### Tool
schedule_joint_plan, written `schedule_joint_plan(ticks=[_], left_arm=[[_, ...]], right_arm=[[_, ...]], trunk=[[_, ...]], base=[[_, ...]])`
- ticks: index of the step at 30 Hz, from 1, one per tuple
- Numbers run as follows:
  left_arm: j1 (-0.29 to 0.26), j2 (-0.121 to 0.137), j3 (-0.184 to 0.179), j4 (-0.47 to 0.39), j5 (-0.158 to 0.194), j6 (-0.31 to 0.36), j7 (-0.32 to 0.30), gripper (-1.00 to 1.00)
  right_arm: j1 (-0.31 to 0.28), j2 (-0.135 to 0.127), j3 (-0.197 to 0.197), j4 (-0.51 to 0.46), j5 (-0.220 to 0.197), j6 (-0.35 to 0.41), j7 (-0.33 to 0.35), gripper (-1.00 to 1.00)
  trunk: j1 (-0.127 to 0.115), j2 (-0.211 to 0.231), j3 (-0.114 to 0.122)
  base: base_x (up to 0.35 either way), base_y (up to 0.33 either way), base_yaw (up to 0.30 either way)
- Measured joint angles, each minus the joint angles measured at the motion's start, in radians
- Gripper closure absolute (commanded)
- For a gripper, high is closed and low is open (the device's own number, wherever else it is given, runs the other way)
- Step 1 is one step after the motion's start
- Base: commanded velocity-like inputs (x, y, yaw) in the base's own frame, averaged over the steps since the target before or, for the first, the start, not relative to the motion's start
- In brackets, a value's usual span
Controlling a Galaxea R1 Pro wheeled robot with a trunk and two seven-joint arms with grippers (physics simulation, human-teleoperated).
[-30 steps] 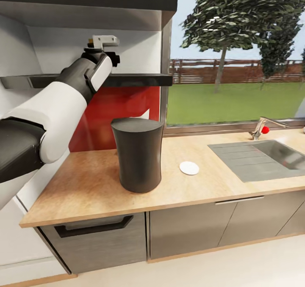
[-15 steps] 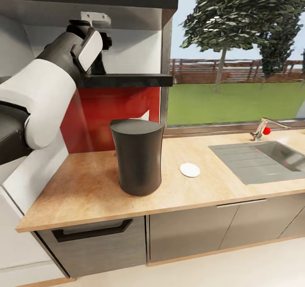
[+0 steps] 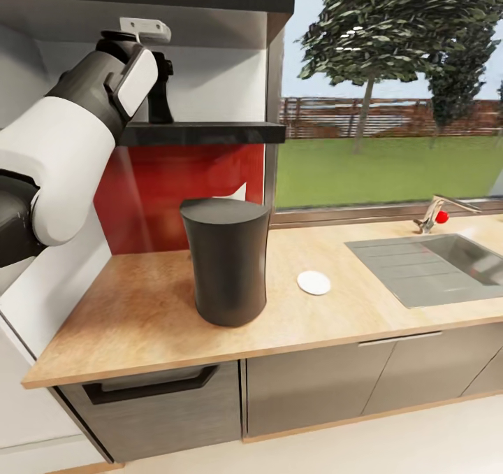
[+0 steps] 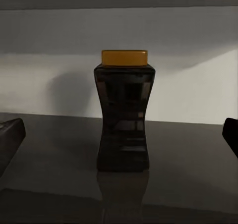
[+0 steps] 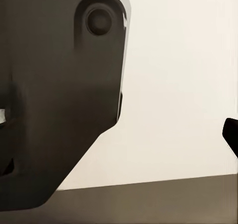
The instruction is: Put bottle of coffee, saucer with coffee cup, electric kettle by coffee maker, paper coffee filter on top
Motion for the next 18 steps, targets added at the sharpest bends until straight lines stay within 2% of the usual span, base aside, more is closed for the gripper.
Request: schedule_joint_plan(ticks=[3, 12, 18], left_arm=[[0.0, 0.0, 0.0, -0.001, 0.0, 0.0, 0.0, -1.0], [0.001, 0.001, -0.001, -0.002, 0.0, -0.001, 0.0, -1.0], [0.001, 0.004, -0.001, 0.003, 0.0, -0.003, 0.002, -1.0]], right_arm=[[0.0, 0.0, 0.001, 0.0, 0.001, 0.0, 0.0, -1.0], [0.0, -0.001, 0.002, -0.002, 0.002, -0.05, 0.001, -1.0], [-0.001, -0.001, 0.001, -0.002, 0.001, -0.053, 0.001, -1.0]], trunk=[[0.0, 0.0, 0.0], [0.0, 0.0, 0.0], [0.0, 0.0, 0.0]], base=[[0.255, 0.0, 0.0], [0.061, 0.0, 0.0], [0.221, 0.0, 0.0]])
